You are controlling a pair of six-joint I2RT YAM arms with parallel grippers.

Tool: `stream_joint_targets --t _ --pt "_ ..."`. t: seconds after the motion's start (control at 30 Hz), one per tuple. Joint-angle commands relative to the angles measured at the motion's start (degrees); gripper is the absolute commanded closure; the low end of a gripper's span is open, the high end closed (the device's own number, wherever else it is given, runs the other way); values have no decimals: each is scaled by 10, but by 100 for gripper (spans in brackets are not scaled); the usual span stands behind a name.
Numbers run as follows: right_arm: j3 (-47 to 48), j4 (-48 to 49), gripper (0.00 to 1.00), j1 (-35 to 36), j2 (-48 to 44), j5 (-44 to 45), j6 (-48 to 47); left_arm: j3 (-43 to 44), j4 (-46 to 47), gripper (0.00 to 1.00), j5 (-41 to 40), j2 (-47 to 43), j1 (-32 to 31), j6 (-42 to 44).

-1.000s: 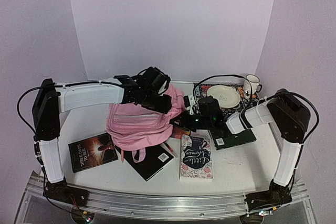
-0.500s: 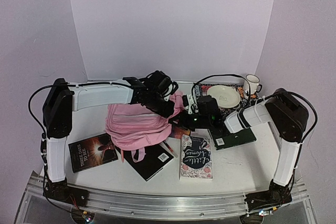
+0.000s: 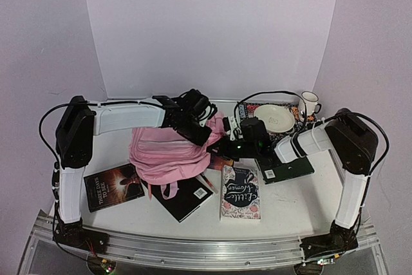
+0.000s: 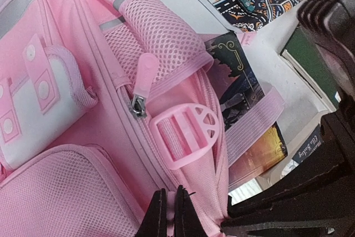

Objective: Pack the student bag
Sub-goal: Unzip the upper front pocket of the student bag.

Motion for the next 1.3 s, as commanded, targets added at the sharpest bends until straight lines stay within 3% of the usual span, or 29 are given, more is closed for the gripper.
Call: stream_joint_targets --t 0.0,0.33,0.57,0.77,0.93,1.1,1.27 --pt "48 41 100 10 -7 2 -31 -3 -6 100 22 -35 -2 24" --pt "83 -13 100 -23 7 76 -44 -131 -6 100 46 -161 -2 72" --pt "106 -37 100 -52 18 91 -53 -232 -10 100 -8 -239 7 72" --pt "128 -63 100 -65 30 77 -58 -302 -10 100 -26 -269 40 40" --pt "150 -94 100 -68 44 67 -59 -301 23 100 24 -269 41 40" --pt "154 -97 100 -68 53 43 -51 -265 67 88 46 -253 40 -6" --pt "152 -97 100 -66 50 27 -51 -255 72 67 30 -247 33 -104"
